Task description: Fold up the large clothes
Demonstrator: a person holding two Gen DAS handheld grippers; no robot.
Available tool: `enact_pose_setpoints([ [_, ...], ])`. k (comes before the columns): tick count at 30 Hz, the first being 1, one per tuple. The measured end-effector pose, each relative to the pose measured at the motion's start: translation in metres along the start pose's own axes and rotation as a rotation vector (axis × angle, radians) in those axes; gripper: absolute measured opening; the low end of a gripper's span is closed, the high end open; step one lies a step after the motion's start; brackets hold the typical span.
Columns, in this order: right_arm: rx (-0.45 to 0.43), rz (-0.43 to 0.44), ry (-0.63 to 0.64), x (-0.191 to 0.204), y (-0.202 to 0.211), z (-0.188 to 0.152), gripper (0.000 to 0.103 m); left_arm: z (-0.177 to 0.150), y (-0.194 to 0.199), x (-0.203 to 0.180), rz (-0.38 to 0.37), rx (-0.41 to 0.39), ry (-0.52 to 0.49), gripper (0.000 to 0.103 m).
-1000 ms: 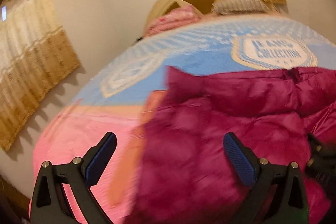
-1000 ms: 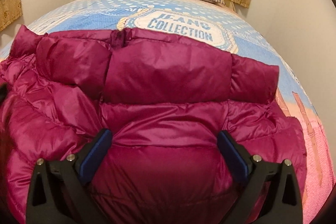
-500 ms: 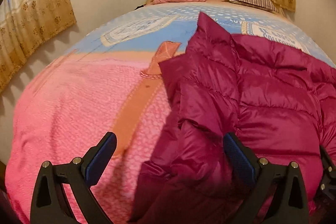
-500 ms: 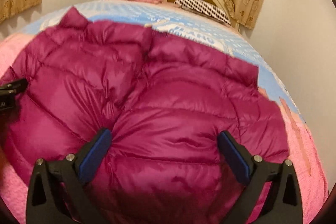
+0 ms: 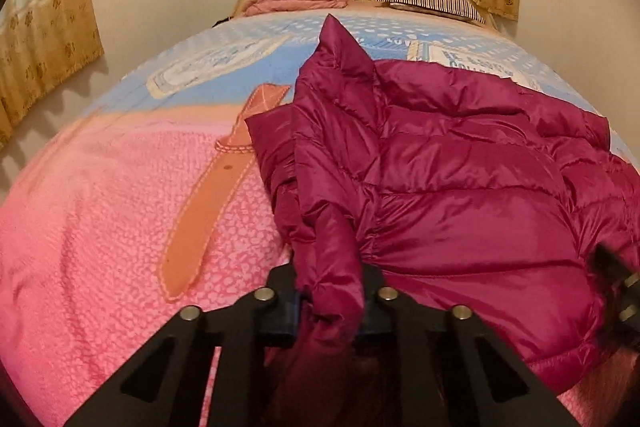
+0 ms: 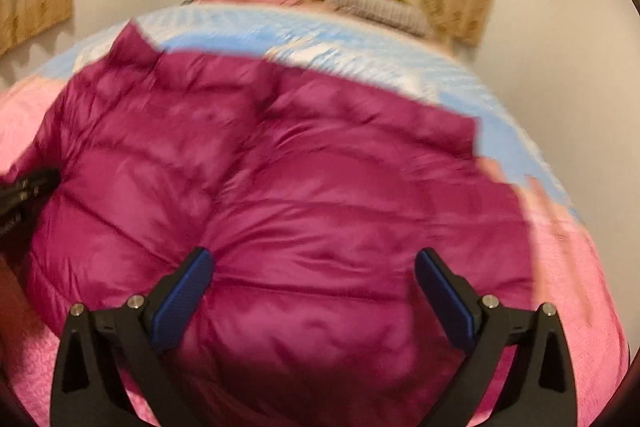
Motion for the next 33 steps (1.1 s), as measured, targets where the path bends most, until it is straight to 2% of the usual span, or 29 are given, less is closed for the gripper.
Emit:
enact_pose_setpoints([
  [3, -0.032, -0.016, 0.005, -0.002, 0.014, 0.002, 0.103, 0.001, 0.008, 0.001, 0.017, -0.014, 0.0, 0.013],
  [6, 0.06, -0.023, 0.105, 0.023, -0.009, -0.011, 0.101, 0.002, 0.018, 0.002, 0.018, -0.034, -0.007, 0.012],
  [7, 0.063, -0.034, 0.116, 0.027, -0.013, -0.015, 0.102, 0.002, 0.022, 0.003, 0.017, -0.04, -0.006, 0.011],
  [9, 0.051, -0.064, 0.108, 0.033, -0.013, -0.016, 0.101, 0.003, 0.027, 0.011, 0.011, -0.046, 0.004, 0.011],
  [11, 0.054, -0.053, 0.121, 0.042, -0.009, -0.014, 0.094, 0.004, 0.035, 0.022, 0.02, -0.053, 0.018, 0.011],
  [14, 0.031, -0.044, 0.167, 0.064, -0.001, -0.013, 0.094, 0.004, 0.049, 0.044, 0.03, -0.07, 0.04, 0.01],
  [18, 0.004, 0.021, 0.185, 0.088, 0.006, -0.006, 0.095, 0.007, 0.069, 0.08, 0.077, -0.095, 0.046, 0.01],
  [21, -0.021, 0.117, 0.198, 0.098, 0.017, 0.002, 0.096, 0.009, 0.077, 0.1, 0.114, -0.1, 0.049, 0.01],
  [23, -0.043, 0.154, 0.165, 0.089, 0.026, 0.005, 0.1, 0.013, 0.084, 0.112, 0.142, -0.114, 0.05, 0.01],
  [27, -0.102, 0.128, 0.098, 0.052, 0.037, 0.019, 0.103, 0.029, 0.095, 0.112, 0.16, -0.151, 0.048, 0.01],
  [30, -0.078, 0.062, 0.034, 0.013, 0.026, 0.019, 0.103, 0.042, 0.109, 0.092, 0.162, -0.211, 0.002, 0.01],
  [33, -0.024, -0.008, -0.02, -0.021, 0.009, 0.013, 0.103, 0.061, 0.127, 0.054, 0.144, -0.283, -0.073, 0.01],
])
Point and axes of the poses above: each gripper's, at about its wrist camera, not at the fingertips, and y roughly against the way its jaws point, x to its left, z to its top, the point moved 5 cm from there along -y, roughly the way its jaws point, and after that the axes turned 5 degrees about y, right-handed, at the moved point
